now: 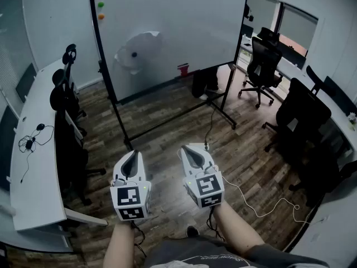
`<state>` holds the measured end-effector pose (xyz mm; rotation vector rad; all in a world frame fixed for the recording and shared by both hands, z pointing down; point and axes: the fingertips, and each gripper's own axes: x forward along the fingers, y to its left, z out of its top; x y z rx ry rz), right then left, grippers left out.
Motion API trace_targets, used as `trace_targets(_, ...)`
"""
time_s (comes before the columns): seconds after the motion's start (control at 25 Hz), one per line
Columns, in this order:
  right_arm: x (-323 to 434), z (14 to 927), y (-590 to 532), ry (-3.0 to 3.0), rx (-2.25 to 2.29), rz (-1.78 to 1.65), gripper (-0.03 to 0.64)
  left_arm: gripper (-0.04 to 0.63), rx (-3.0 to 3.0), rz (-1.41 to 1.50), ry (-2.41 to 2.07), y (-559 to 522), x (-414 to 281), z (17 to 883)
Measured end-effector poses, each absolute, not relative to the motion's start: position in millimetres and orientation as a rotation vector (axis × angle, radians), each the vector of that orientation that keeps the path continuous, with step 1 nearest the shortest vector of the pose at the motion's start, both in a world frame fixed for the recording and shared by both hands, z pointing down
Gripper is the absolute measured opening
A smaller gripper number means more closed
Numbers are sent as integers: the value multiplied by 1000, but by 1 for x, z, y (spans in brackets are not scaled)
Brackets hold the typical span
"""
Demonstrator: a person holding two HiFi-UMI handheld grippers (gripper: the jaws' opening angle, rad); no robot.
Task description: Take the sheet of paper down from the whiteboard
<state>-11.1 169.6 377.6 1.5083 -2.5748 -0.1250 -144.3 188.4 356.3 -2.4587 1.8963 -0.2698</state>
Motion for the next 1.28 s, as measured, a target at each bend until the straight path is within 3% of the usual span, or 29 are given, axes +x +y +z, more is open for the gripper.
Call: trace_targets(1.28,-33,388,140,-2530,1607,-109,21,14,-2508,-282,1851,156,-177,373)
